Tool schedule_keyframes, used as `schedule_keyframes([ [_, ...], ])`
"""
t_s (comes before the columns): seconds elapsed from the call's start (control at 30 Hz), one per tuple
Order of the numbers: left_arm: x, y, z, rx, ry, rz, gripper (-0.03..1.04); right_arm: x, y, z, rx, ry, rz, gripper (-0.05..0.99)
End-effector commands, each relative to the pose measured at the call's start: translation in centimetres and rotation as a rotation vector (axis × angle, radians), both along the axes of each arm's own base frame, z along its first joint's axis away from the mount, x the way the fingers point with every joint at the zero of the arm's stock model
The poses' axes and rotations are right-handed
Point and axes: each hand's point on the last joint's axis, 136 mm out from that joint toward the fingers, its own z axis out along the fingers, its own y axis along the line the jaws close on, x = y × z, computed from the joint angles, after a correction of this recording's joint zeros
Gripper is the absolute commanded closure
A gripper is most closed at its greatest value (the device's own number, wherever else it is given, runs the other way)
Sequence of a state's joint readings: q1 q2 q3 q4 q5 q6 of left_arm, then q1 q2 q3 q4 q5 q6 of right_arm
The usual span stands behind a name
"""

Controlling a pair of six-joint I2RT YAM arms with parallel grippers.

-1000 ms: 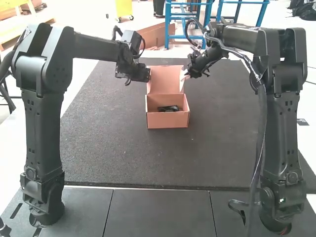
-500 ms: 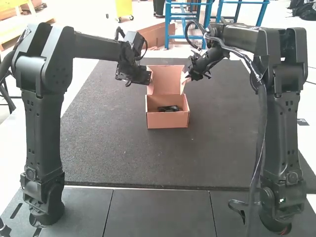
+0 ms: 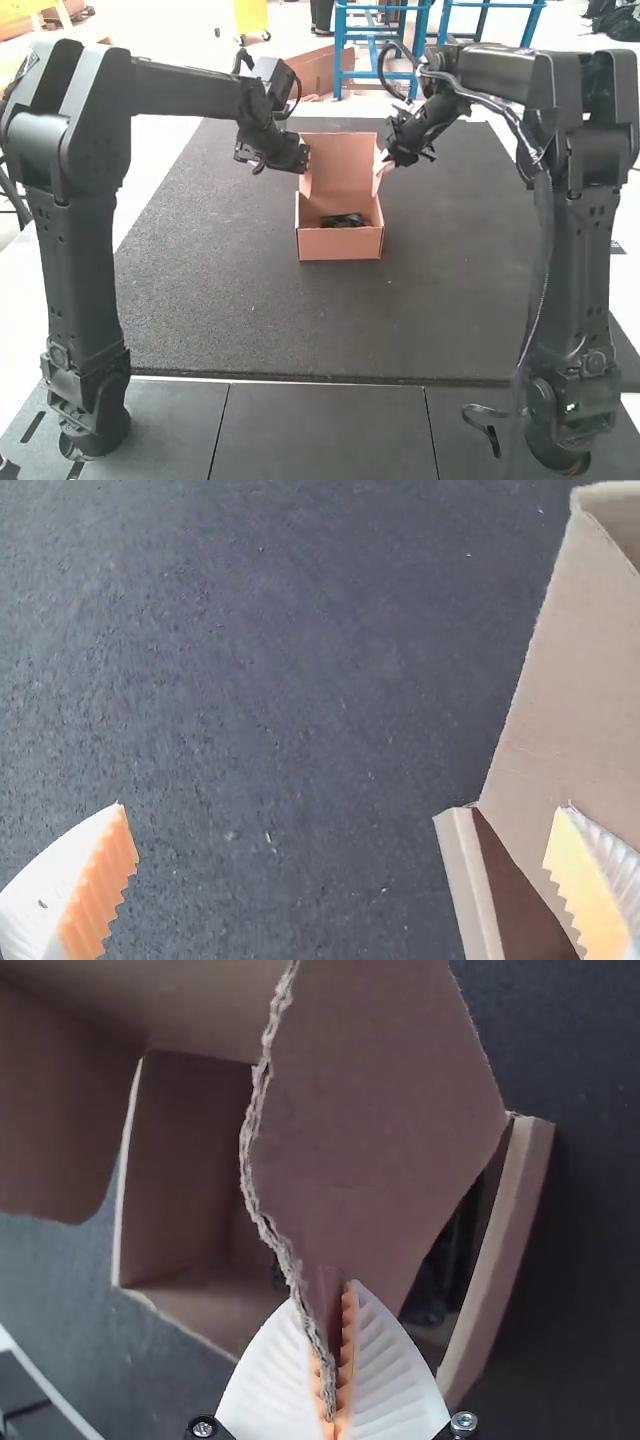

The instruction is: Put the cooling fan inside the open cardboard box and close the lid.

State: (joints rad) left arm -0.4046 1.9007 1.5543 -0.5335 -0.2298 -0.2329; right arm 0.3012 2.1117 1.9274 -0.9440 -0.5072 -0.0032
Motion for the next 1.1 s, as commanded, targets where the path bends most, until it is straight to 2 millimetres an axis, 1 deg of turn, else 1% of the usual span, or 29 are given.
schedule_keyframes([
  [0.0, -1.2, -0.9, 1.8, -0.033, -0.021, -0.04, 0.04, -2.0, 1.1, 1.4, 0.009, -0.009, 0.029, 0.95],
  [0.1, -1.9, -0.6, 1.6, -0.028, -0.011, -0.04, 0.04, -2.7, 1.2, 1.1, 0.011, -0.005, 0.027, 0.95],
  [0.3, -3.2, -0.1, 0.9, -0.02, 0.006, -0.044, 0.04, -4.8, 2.1, -0.5, 0.01, 0.018, 0.044, 0.95],
  [0.43, -4.2, -0.1, 0.4, -0.018, 0.019, -0.054, 0.04, -5.5, 1.6, -1.9, -0.02, 0.02, 0.04, 0.95],
  [0.53, -5.0, -0.2, 0.1, -0.016, 0.026, -0.065, 0.04, -5.8, 0.7, -3.0, -0.067, 0.012, 0.026, 0.95],
  [0.63, -5.7, -0.1, -0.2, -0.011, 0.033, -0.074, 0.04, -5.8, -0.3, -3.7, -0.116, -0.013, 0.017, 0.95],
  [0.8, -6.7, 0.3, -0.5, 0.008, 0.05, -0.088, 0.04, -6.0, -1.3, -4.1, -0.173, -0.04, 0.019, 0.95],
  [1.0, -7.7, 0.9, -0.3, 0.03, 0.078, -0.098, 0.04, -5.7, -1.6, -4.2, -0.207, -0.056, 0.006, 0.94],
  [1.03, -7.9, 1.0, -0.4, 0.036, 0.086, -0.102, 0.04, -5.6, -1.7, -4.2, -0.21, -0.057, 0.003, 0.94],
  [1.07, -8.1, 1.1, -0.5, 0.046, 0.092, -0.111, 0.04, -5.6, -1.7, -4.2, -0.209, -0.059, 0.002, 0.9],
])
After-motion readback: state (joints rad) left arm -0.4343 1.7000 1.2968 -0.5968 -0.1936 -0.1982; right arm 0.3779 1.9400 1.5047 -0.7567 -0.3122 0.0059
